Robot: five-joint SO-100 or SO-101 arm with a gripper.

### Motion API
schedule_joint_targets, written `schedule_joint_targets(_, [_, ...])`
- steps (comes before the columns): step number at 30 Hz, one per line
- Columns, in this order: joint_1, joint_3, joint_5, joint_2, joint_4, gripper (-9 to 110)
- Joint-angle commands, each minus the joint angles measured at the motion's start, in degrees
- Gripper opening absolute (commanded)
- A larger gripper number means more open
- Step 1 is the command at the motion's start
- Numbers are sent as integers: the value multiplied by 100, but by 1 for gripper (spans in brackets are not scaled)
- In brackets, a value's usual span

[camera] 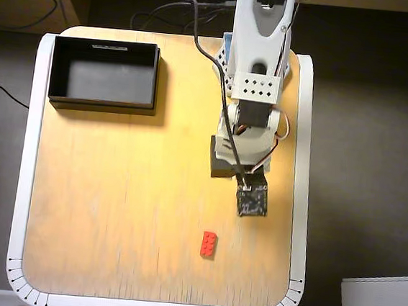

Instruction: Grasp a lego block and put it in the bin.

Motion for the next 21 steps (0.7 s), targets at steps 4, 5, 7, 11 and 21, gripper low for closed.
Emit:
schedule_joint_targets(4, [378,-1916,79,-853,-193,1])
schedule_joint_targets(5, [431,-2083,0,-1002,-193,3])
schedule_joint_targets(7, [562,-2417,70,-1301,-193,5])
schedule_joint_targets(11, [703,-2944,352,-1846,-185,6])
schedule_joint_targets(21, [756,-3788,290,-2988,-176,12])
